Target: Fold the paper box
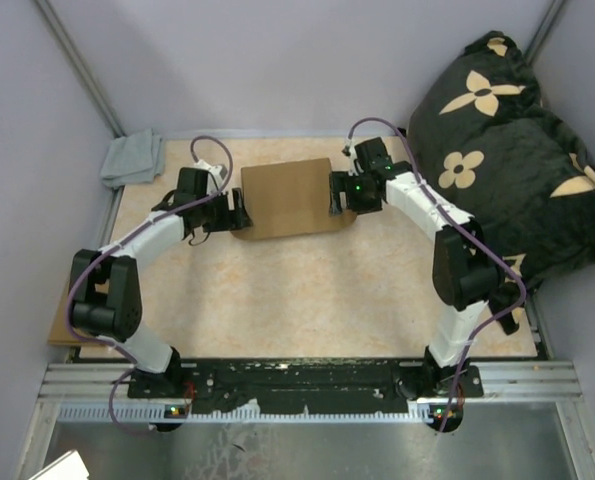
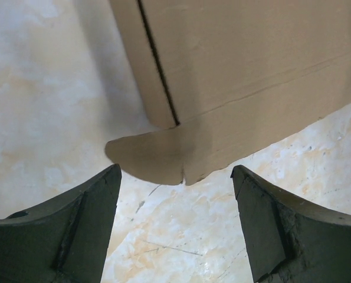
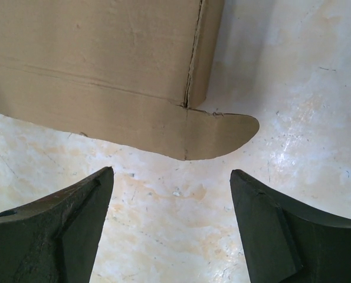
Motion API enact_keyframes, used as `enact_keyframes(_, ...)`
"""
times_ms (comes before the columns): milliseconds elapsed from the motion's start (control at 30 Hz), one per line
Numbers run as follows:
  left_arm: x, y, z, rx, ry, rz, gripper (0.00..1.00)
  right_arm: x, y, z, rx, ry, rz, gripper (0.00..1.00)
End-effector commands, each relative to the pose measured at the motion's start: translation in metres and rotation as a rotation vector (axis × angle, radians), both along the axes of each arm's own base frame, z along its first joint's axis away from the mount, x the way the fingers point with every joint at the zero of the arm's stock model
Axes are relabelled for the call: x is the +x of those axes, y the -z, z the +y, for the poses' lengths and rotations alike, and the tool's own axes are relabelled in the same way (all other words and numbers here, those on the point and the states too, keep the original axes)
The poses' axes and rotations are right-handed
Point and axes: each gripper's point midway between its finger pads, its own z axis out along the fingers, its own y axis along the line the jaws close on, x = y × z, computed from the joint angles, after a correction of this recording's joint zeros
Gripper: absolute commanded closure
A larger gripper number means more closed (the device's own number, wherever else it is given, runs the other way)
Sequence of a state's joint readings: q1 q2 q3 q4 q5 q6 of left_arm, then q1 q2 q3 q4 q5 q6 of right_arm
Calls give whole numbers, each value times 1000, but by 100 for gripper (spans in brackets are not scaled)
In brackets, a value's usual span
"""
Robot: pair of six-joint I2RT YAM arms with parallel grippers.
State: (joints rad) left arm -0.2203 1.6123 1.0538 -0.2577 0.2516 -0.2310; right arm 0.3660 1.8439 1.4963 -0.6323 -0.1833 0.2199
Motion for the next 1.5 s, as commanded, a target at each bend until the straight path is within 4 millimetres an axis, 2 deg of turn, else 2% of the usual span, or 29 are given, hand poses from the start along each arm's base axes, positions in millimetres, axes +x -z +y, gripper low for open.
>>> enact_keyframes(0,14,-22,-25,-47,66,-98,18,12,-7,10,39,-36,-70,20)
enact_keyframes(100,16,-22,-30,-51,75,-105,18,19,0,12,37,-43,-82,20)
enact_keyframes(300,17,-8,-38,-50,100,-65,18,23,23,17,35,-65,-35,21)
enact_keyframes(533,13,-4,-47,-60,130,-47,19,20,28,21,47,-78,-13,22)
enact_keyframes(800,7,-11,-58,-102,176,-20,22,4,22,33,90,-126,33,25)
enact_keyframes(933,-1,-12,-56,-84,182,55,23,-5,13,35,99,-141,48,26)
enact_keyframes(1167,-10,-16,-64,-126,228,106,27,-13,1,39,131,-162,60,27)
enact_keyframes(1267,-12,-12,-57,-88,206,120,27,-10,-2,33,97,-147,43,27)
enact_keyframes(1367,-9,-8,-41,-8,148,98,23,2,-4,19,24,-94,-11,26)
enact_keyframes(1467,-8,-9,-33,20,122,56,19,15,-7,17,7,-71,-68,24)
